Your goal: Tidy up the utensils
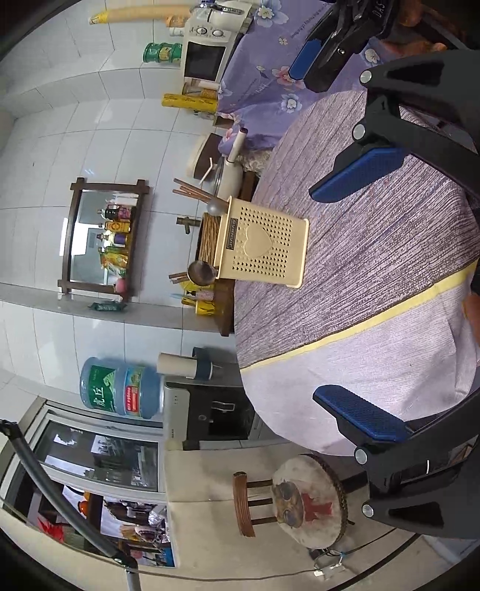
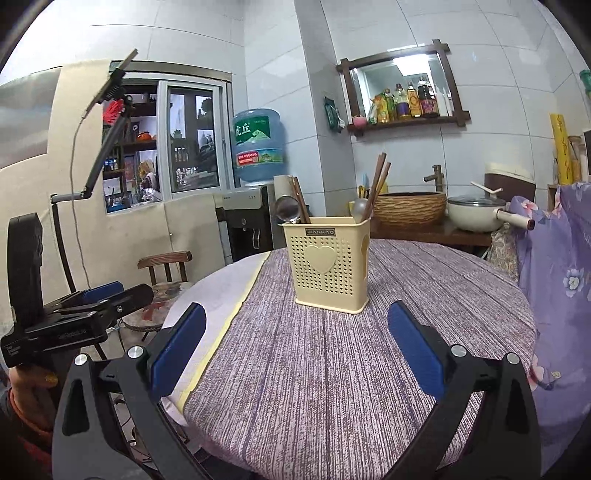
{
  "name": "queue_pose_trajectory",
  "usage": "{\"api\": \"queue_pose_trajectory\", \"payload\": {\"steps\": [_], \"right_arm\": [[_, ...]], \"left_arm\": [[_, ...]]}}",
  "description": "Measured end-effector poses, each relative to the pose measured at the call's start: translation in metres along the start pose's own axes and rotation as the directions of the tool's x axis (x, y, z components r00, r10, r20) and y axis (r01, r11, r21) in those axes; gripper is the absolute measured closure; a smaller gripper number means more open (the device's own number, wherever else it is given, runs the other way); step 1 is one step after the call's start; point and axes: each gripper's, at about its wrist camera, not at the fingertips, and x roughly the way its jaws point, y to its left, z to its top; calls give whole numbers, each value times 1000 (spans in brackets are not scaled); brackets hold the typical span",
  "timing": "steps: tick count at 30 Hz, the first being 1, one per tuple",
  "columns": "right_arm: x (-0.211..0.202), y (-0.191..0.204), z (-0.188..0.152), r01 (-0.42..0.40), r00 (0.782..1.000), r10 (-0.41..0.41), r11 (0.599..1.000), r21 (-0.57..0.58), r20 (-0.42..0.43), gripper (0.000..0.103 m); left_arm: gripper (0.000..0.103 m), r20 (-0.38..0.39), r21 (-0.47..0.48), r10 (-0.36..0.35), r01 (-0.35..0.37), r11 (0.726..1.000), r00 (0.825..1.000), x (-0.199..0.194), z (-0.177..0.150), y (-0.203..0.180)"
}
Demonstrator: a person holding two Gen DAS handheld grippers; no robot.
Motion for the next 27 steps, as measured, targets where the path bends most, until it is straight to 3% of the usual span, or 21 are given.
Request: {"api": "queue_pose_trajectory", "payload": {"steps": [9, 17, 27], "right_arm": [[-16, 7, 0, -2, 999, 4, 999, -39, 34, 6], [-18, 5, -1, 0, 1000, 0, 1000, -29, 29, 6], [-17, 4, -3, 3, 1000, -3, 1000, -27, 21, 6]], "left_arm": [[5, 5, 36, -31, 31, 999, 1000, -7, -4, -15], [5, 11, 55, -17, 16, 998, 1000, -7, -6, -18], [5, 5, 38, -33, 33, 999, 999, -7, -8, -17]]}}
